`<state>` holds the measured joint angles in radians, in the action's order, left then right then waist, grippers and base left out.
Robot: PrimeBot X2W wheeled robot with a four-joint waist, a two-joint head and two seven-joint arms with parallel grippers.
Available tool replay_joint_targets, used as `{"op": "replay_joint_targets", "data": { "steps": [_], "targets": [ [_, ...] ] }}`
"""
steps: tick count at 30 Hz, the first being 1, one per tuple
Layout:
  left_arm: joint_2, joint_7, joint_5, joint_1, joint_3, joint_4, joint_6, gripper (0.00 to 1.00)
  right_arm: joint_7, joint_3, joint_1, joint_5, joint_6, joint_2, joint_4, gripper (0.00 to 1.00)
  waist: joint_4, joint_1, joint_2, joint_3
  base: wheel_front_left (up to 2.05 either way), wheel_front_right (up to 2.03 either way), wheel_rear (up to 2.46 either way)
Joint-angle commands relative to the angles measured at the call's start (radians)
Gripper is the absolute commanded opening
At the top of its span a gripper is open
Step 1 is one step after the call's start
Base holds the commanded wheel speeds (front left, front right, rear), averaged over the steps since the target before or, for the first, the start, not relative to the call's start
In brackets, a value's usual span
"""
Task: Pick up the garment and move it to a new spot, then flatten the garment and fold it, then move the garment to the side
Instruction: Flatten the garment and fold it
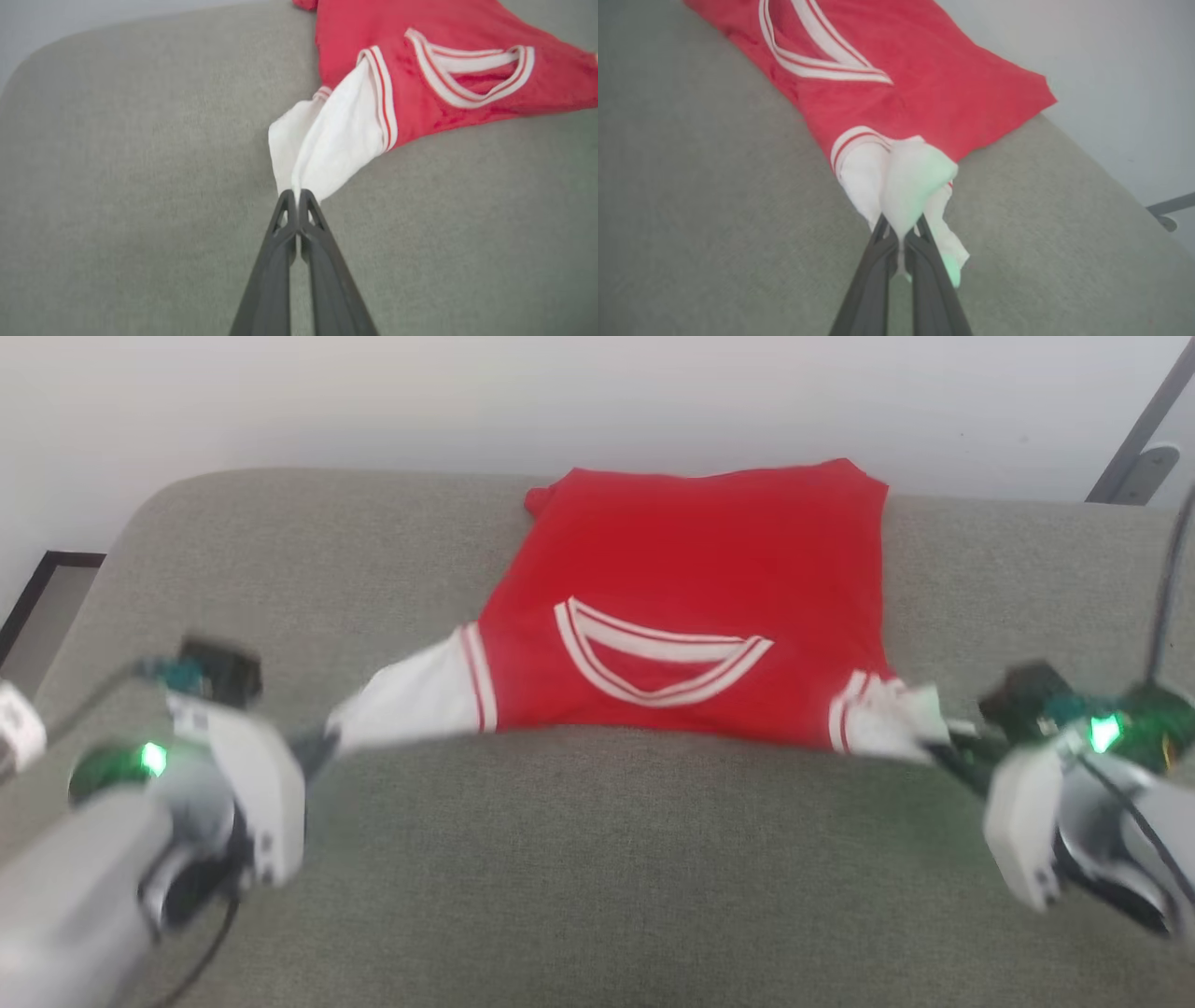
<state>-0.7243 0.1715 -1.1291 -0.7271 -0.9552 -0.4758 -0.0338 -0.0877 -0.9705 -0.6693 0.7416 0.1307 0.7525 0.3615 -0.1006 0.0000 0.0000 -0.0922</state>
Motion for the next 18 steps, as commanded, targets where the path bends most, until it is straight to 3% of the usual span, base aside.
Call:
{"op": "replay_joint_targets", "data": {
  "steps": [1,6,10,18],
  "targets": [
    [-0.017,0.006,-0.003,0.024,-0.003,0.022,0.015,0.00,-0.003,-0.003,0.017,0.016,0.000,0.016,-0.025,0.00,0.000,0.0000,0.0000,-0.001,0.00,0.00,0.00],
    [-0.132,0.066,-0.059,0.172,-0.011,0.228,0.143,0.00,-0.047,-0.040,0.107,0.087,0.000,0.148,-0.205,0.00,0.001,0.0000,0.0000,-0.012,0.00,0.00,0.00],
    [-0.208,0.123,-0.104,0.265,-0.022,0.361,0.242,0.00,-0.104,-0.049,0.169,0.166,0.000,0.211,-0.277,0.00,0.001,0.0000,0.0000,-0.023,0.00,0.00,0.00],
    [-0.291,0.217,-0.182,0.371,-0.047,0.515,0.368,0.00,-0.219,-0.066,0.262,0.315,0.000,0.297,-0.380,0.00,-0.003,0.0000,0.0000,-0.039,0.00,0.00,0.00]
  ]
}}
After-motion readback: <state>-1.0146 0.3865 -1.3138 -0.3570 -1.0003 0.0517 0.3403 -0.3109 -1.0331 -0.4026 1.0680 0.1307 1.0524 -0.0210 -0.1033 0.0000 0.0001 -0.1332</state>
